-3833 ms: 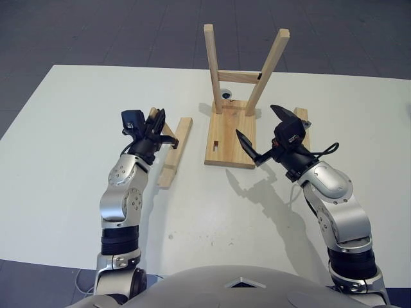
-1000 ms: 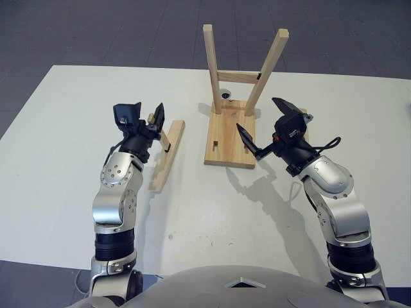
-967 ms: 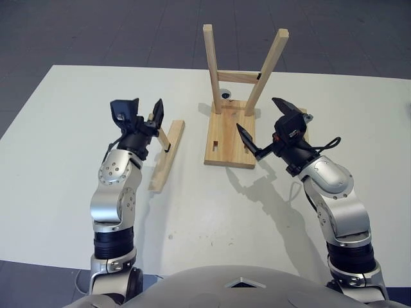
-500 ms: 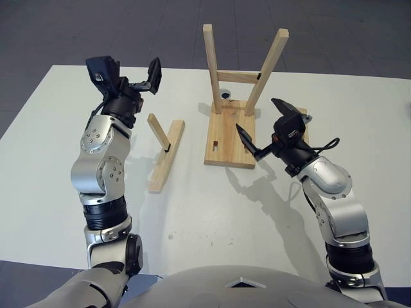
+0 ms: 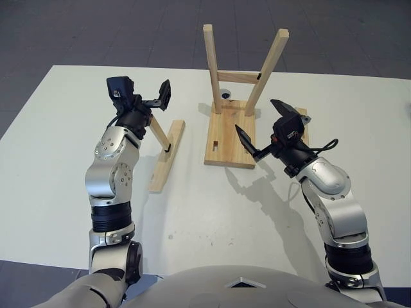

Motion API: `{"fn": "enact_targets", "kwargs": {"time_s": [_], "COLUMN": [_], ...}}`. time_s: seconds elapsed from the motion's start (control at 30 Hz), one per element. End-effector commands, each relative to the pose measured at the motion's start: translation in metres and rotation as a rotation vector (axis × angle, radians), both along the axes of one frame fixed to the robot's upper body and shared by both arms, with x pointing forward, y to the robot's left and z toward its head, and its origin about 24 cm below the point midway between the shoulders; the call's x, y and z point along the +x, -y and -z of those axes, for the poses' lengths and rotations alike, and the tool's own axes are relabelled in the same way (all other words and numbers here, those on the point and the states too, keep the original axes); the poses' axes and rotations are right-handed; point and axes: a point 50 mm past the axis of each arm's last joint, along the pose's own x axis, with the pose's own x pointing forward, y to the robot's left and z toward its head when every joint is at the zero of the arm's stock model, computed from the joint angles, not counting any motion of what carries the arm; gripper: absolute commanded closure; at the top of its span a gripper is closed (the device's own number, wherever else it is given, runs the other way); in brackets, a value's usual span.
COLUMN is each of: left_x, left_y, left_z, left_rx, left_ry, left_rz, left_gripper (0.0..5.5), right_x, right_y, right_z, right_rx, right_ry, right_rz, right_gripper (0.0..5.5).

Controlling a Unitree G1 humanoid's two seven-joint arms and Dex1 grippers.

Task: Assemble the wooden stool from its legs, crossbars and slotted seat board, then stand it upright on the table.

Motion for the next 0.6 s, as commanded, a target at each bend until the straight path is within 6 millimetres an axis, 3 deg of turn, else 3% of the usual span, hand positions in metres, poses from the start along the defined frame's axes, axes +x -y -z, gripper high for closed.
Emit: {"fn": "enact_targets", "kwargs": {"time_s": [0.03, 0.23, 0.4, 0.6], "left_x": [0.002, 0.004, 0.004, 0.004], "left_y": [0.000, 0.005, 0.006, 0.006], "left_z": [-0.010, -0.044, -0.061, -0.049], "left_rx": [0.004, -0.008, -0.019, -0.019], "left_ry": [0.008, 0.103, 0.145, 0.105], "left_rz": [-0.005, 0.010, 0.013, 0.017], "left_gripper": [0.12, 0.12, 0.12, 0.12], "right_x": [0.000, 0.000, -0.001, 0.000], "right_y": [-0.002, -0.002, -0.001, -0.001], "right_z": [0.000, 0.000, 0.000, -0.001], "right_rx": [0.005, 0.003, 0.003, 0.002], "right_ry": [-0.003, -0.002, 0.001, 0.002], "right_rz": [-0.011, -0.008, -0.004, -0.006], "right_gripper": [0.10, 0.10, 0.10, 0.10]}}
